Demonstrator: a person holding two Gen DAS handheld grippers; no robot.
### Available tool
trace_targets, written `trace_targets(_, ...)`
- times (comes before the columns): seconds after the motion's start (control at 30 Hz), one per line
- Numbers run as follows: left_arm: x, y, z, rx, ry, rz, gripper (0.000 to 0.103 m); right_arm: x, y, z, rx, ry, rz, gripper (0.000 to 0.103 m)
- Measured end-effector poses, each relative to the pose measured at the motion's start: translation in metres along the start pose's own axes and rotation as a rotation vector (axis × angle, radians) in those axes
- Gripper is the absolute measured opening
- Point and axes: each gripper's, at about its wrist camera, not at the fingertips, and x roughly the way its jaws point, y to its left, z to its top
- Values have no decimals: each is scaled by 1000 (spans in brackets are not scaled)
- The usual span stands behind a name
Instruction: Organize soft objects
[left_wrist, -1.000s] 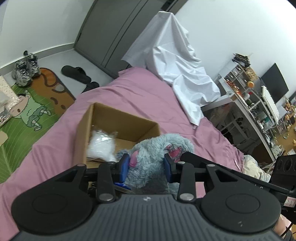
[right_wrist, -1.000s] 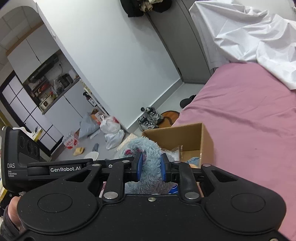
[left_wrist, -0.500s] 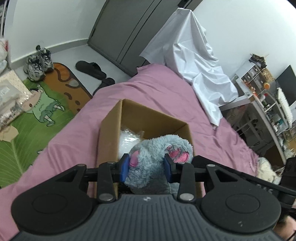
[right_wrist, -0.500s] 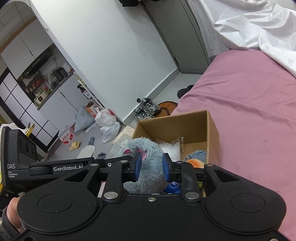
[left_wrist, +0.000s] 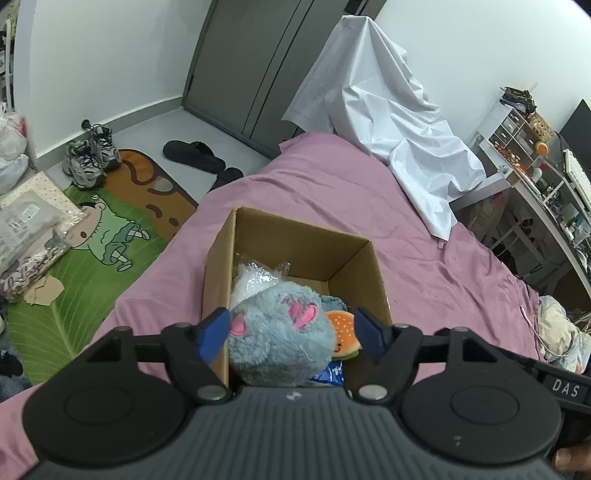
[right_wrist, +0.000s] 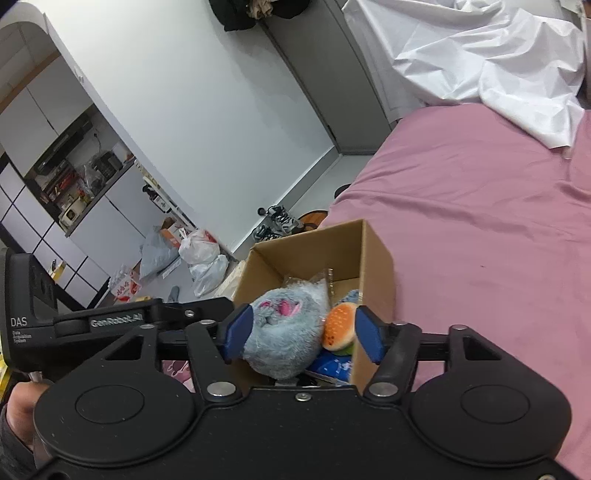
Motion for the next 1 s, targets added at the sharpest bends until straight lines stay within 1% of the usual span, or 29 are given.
trace_targets(0.07, -6, -3, -2, 6, -2, 12, 79, -8, -3, -1, 0, -8, -5, 73)
trace_targets(0.2, -15, -10, -6, 26, 2, 41, 82, -24, -8, 0, 6, -33, -7, 80)
trace_targets(0.37, -30, -22, -10, 46, -12, 71, 89, -44, -12, 3, -12, -59, -19, 91)
trace_targets(0.47, -39, -30, -11, 66, -17, 89, 90, -57, -14, 4, -13, -81, -35, 96)
trace_targets(0.57, -48, -40, -14, 82, -16, 101, 91, -70, -16, 3, -26, -99, -47, 98)
trace_targets(0.67, -58, -49, -16, 94, -20, 104, 91, -83, -19, 4, -30, -113, -66, 103)
trace_targets(0.77, -67, -57, -17, 98, -21, 99, 92, -94, -21, 3, -33, -118, -63, 103)
trace_targets(0.83, -73, -63, -19, 101, -14, 97, 95, -102, -23, 3, -37, -115, -69, 103)
trace_targets(1.0, -85, -83, -23, 116, -7, 96, 99, -122, -28, 2, -47, -118, -86, 103)
